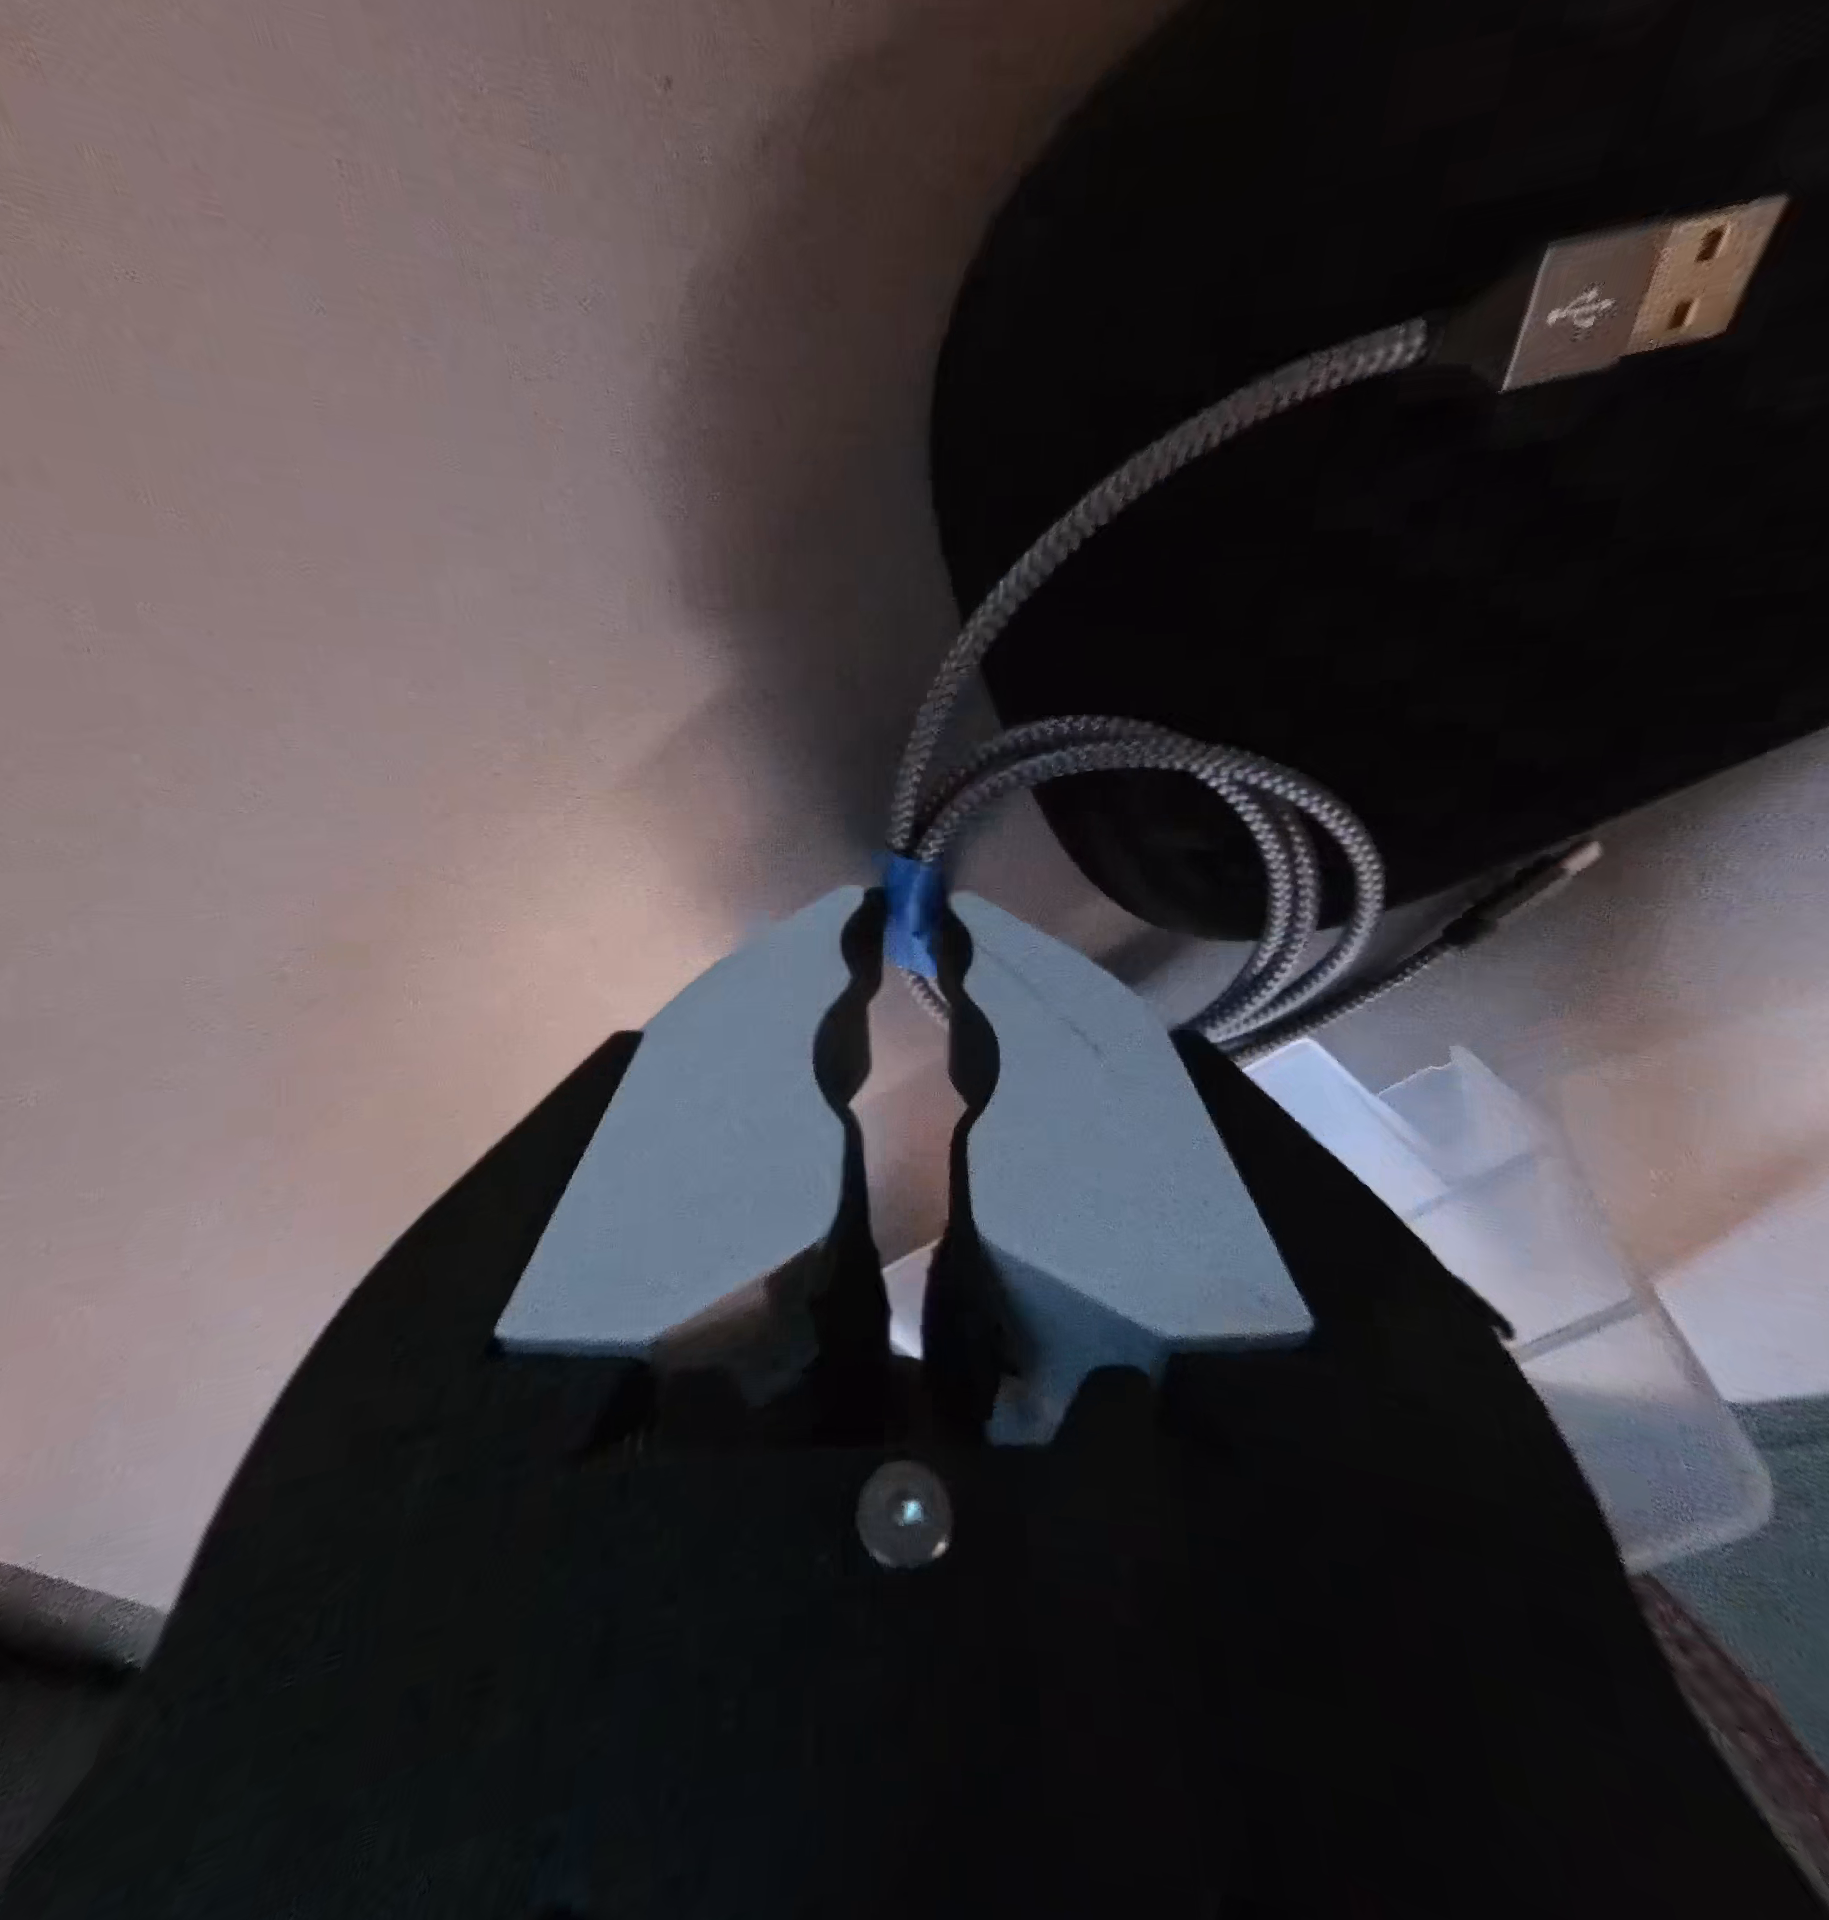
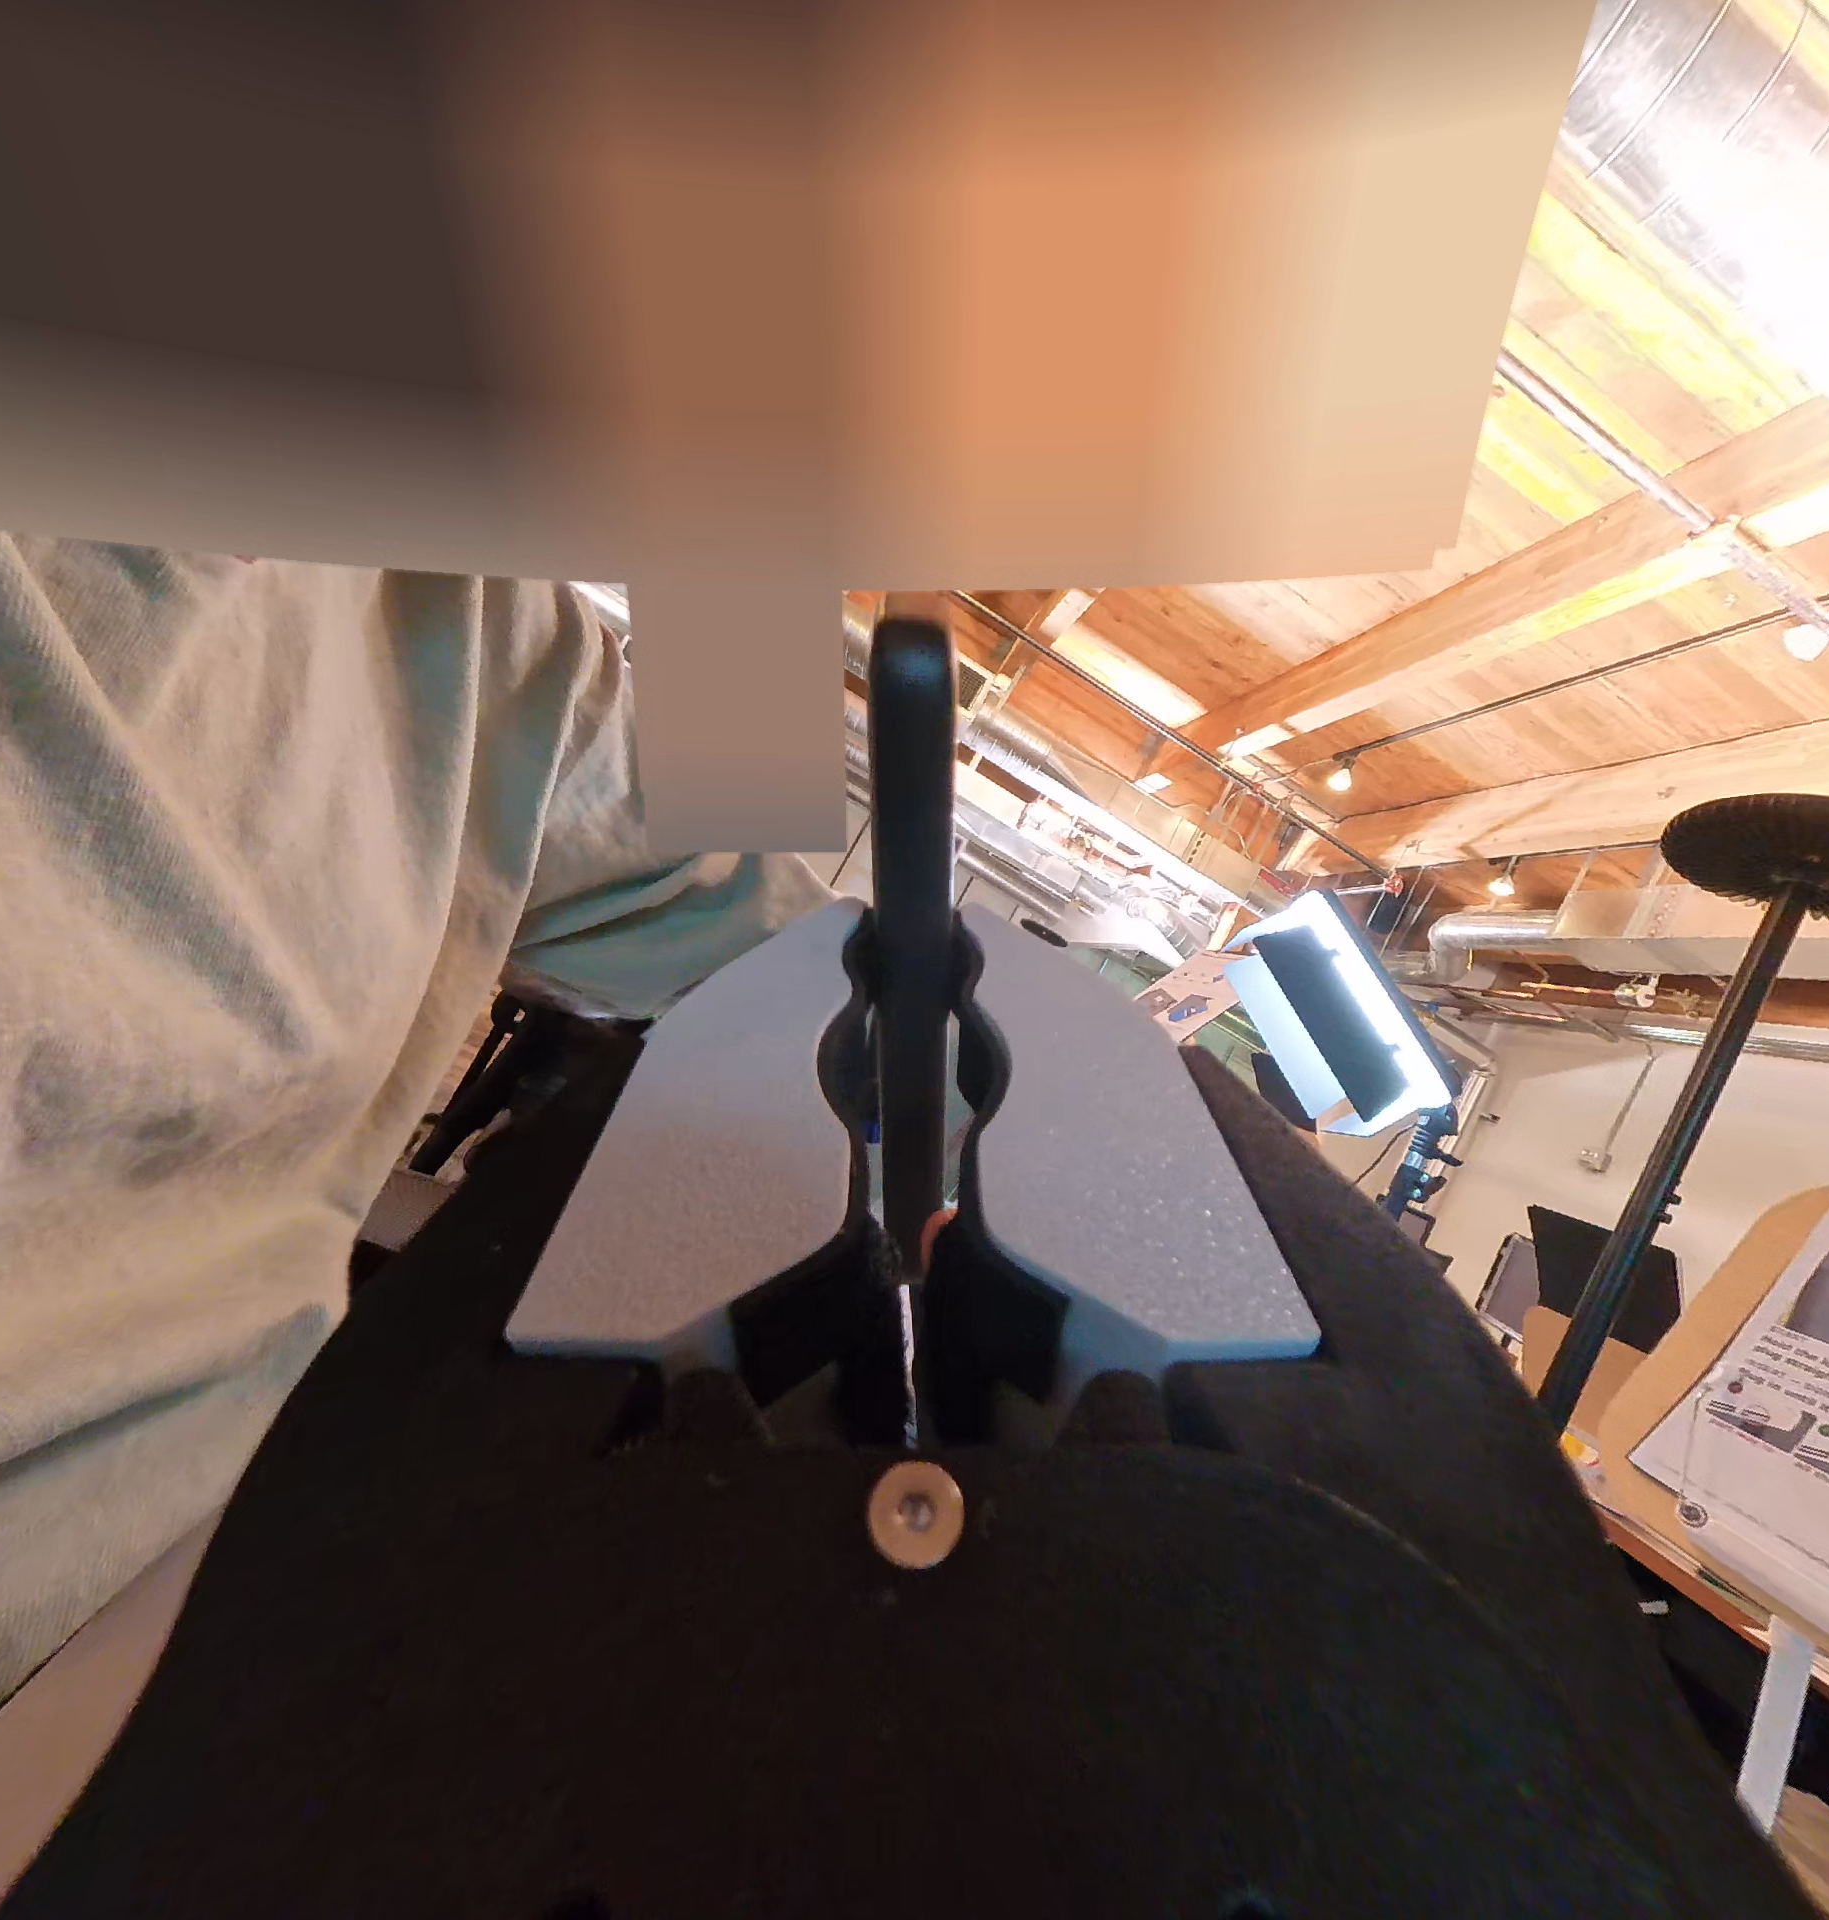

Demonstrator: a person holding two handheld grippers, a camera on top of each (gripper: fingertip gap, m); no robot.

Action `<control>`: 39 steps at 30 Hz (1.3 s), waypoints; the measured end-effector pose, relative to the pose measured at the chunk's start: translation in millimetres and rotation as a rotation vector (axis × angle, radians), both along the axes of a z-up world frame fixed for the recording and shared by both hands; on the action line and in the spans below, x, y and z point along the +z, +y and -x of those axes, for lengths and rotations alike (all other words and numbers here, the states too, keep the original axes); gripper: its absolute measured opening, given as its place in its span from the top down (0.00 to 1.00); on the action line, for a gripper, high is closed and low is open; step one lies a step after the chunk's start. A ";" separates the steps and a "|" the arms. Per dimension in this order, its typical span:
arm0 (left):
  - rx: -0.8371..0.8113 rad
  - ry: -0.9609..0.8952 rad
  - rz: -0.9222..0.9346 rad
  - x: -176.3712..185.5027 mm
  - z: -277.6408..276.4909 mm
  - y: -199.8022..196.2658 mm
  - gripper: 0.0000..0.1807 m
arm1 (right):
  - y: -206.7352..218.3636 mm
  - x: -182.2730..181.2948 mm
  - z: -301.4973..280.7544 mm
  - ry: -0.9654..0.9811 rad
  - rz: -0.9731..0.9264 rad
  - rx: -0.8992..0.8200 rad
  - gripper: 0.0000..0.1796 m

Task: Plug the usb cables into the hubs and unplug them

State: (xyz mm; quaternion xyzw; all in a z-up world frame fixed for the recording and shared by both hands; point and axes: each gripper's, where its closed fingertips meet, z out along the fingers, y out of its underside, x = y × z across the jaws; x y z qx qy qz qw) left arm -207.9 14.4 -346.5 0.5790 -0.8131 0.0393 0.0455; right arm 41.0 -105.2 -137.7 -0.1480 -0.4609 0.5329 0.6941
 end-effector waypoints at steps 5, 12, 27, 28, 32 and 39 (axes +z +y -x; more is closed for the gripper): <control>0.142 0.067 -0.267 29.5 4.2 22.1 0.95 | -1.3 -0.6 3.3 -0.013 -0.010 -0.004 0.93; 0.525 0.076 -1.134 136.3 38.9 30.0 0.95 | -3.2 -0.8 5.1 -0.013 -0.011 0.001 0.93; 0.615 -0.184 -0.815 24.4 -11.3 -152.5 0.90 | -8.8 -0.2 13.8 -0.021 -0.015 0.023 0.93; 0.662 -0.227 -0.771 26.6 -11.0 -151.7 0.89 | -8.8 -0.2 13.6 -0.020 -0.013 0.024 0.93; 0.889 -0.578 -0.634 55.2 -40.5 -127.0 0.79 | -7.0 -0.1 13.1 -0.013 -0.005 0.023 0.93; 1.274 -0.769 -0.659 52.1 -47.7 -45.1 0.74 | -5.0 -0.3 9.4 -0.005 0.004 0.014 0.93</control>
